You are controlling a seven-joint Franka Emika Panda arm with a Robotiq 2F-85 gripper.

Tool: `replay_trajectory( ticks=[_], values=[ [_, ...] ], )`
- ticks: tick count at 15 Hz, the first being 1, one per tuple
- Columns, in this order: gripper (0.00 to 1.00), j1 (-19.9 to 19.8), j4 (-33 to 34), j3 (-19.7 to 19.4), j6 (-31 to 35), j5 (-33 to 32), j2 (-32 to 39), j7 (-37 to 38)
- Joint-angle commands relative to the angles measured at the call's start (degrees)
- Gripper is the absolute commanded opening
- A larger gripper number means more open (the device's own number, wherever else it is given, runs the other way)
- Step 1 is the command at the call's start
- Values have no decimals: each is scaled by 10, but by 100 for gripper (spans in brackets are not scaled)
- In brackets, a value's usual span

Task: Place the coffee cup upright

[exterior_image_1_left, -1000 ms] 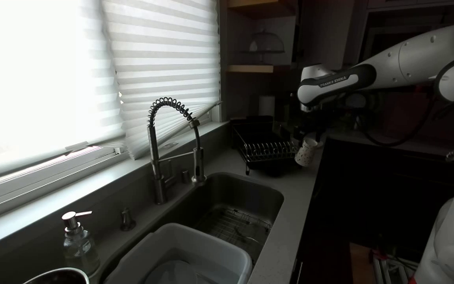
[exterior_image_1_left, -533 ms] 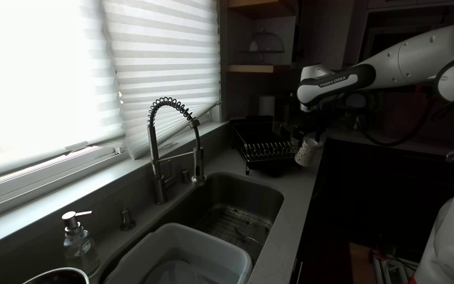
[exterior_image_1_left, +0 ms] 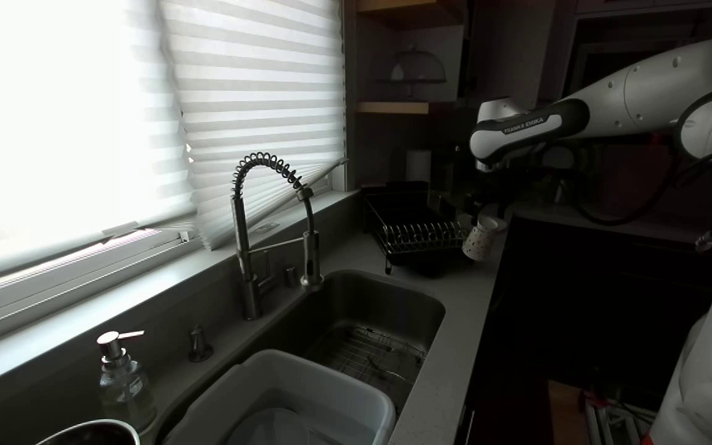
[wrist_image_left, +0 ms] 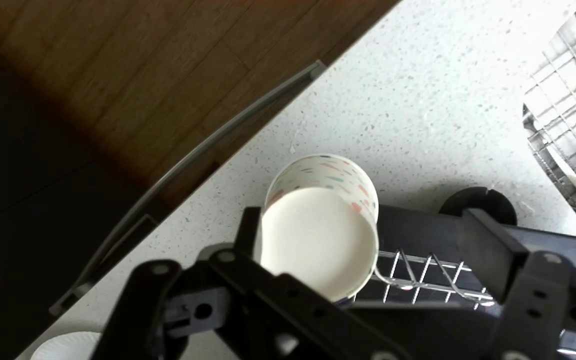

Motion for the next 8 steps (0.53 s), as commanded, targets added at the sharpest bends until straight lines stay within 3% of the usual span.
replay_trajectory(
  ticks=[1,8],
  values=[
    [100,-15,21,-13,8,38,21,-44],
    [100,-37,44,-28,0,142,65,-97]
  ],
)
